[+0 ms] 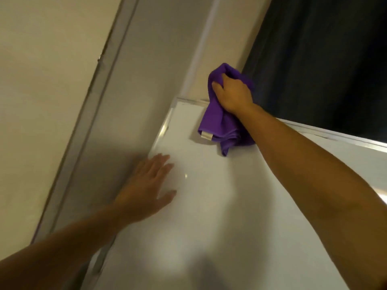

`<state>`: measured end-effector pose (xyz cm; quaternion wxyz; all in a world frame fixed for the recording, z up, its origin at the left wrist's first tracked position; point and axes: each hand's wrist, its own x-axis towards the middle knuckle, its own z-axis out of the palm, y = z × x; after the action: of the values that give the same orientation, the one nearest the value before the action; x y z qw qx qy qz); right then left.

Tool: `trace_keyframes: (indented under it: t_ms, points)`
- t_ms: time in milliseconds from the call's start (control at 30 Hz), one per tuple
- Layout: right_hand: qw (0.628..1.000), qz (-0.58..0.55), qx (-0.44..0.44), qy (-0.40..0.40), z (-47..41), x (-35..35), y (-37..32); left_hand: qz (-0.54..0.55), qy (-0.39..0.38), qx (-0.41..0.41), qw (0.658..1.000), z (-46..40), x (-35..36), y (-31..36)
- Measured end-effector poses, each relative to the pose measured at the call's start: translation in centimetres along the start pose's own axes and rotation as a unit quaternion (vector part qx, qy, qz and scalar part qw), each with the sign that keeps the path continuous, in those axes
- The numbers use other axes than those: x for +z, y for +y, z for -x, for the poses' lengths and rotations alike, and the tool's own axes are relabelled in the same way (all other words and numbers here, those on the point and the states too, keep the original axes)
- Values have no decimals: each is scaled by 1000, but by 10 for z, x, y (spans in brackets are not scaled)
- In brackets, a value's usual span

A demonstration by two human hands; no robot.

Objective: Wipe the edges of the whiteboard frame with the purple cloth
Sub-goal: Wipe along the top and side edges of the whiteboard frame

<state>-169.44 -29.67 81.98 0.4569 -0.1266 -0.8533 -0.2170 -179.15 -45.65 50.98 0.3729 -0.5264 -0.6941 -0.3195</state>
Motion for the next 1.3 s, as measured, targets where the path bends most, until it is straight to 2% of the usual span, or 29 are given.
trace_keyframes:
  t_ms: [133, 333, 433, 567, 767, 1100, 1300]
  points:
    - [998, -24, 3, -50, -46, 38, -28, -9, 35, 73, 997, 24, 46, -3]
    - [991, -31, 0, -131, -69, 71, -57, 11, 35, 80, 996, -9, 61, 5]
    - [986, -25, -7, -167, -68, 75, -70, 5, 63, 91, 994, -26, 59, 15]
    - [975, 45, -3, -220, -63, 81, -85, 19, 98, 108, 989, -38, 55, 31]
    - [982, 110, -28, -152, -51, 82, -94, 63, 136, 179, 972, -46, 67, 81]
    - [970, 170, -34, -168, -23, 58, -48, 33, 107, 191, 975, -49, 89, 120]
    - [973, 201, -25, -116, 10, 27, -7, 22, 67, 150, 986, -45, 83, 120]
